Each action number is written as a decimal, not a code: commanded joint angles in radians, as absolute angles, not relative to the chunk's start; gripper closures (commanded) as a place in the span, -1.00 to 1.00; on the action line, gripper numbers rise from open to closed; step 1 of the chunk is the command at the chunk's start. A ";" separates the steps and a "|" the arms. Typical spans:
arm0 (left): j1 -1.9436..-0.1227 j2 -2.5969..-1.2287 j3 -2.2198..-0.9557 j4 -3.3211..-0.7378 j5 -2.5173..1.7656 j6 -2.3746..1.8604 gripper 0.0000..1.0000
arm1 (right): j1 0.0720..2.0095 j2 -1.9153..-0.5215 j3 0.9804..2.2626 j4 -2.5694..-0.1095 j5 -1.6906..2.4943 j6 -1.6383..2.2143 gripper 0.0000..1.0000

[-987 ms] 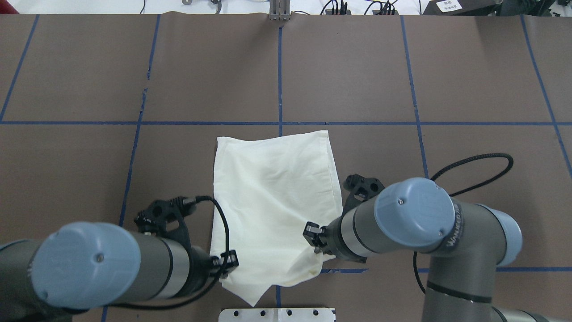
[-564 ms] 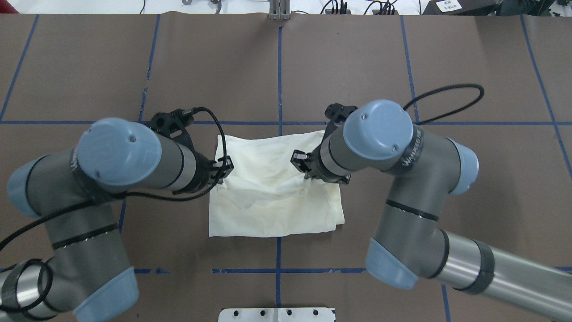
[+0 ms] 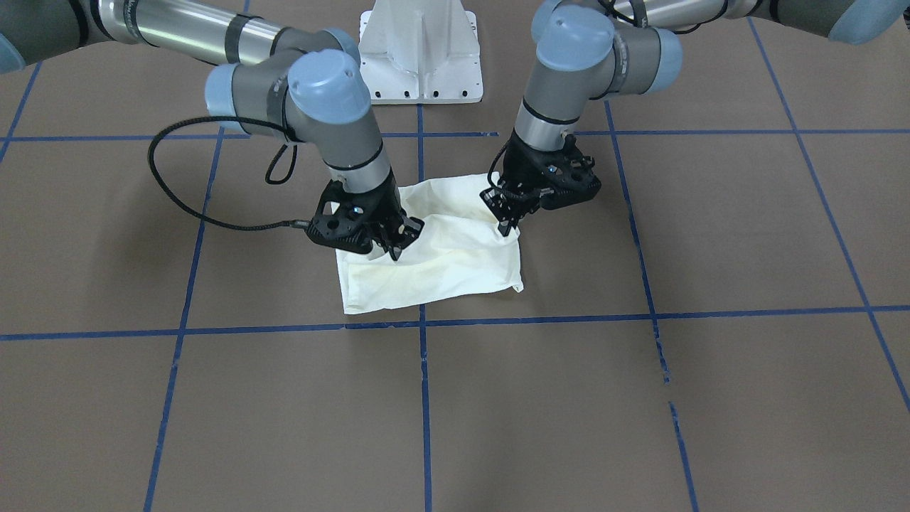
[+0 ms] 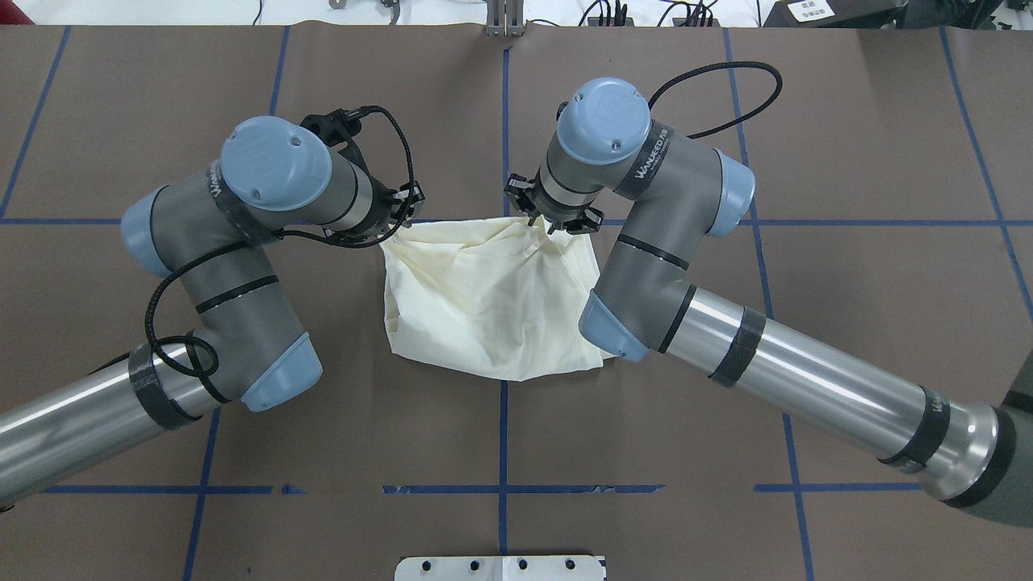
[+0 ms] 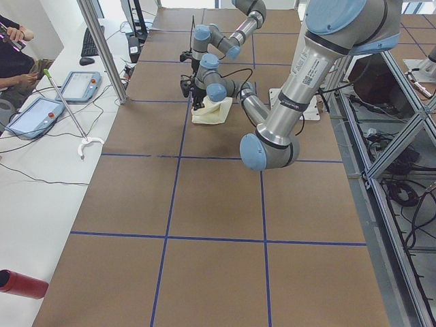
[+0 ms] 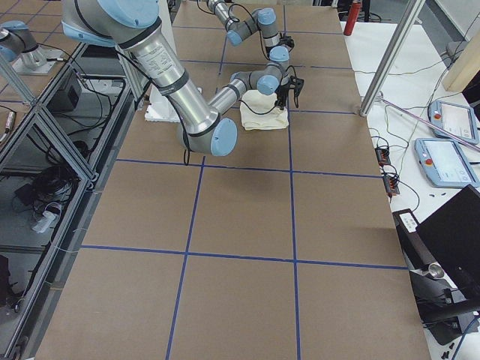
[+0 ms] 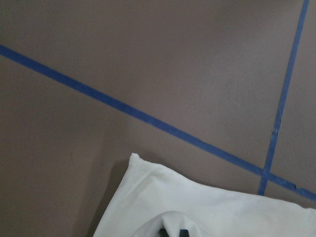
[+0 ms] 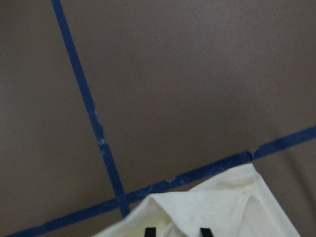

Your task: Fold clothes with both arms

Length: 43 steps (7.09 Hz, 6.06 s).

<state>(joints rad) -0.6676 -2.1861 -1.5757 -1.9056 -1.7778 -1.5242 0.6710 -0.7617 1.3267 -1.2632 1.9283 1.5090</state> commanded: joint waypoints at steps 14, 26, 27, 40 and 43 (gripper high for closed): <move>-0.416 -1.993 -1.620 -2.510 -1.832 -1.753 -1.00 | 0.934 -0.810 1.332 -1.252 2.161 1.149 -1.00; -1.060 -1.531 -1.976 -2.015 -2.056 -0.580 -1.00 | 1.168 -1.076 1.541 -1.613 2.164 0.436 -1.00; -1.229 -1.531 -1.942 -1.902 -2.060 -0.297 -1.00 | 1.231 -1.207 1.637 -1.665 2.210 0.281 -1.00; -1.551 -1.456 -1.767 -1.657 -2.287 -0.017 -1.00 | 1.609 -1.651 1.695 -1.658 2.379 -0.089 -1.00; -1.551 -1.457 -1.761 -1.657 -2.287 -0.017 -1.00 | 1.609 -1.643 1.700 -1.658 2.379 -0.089 -1.00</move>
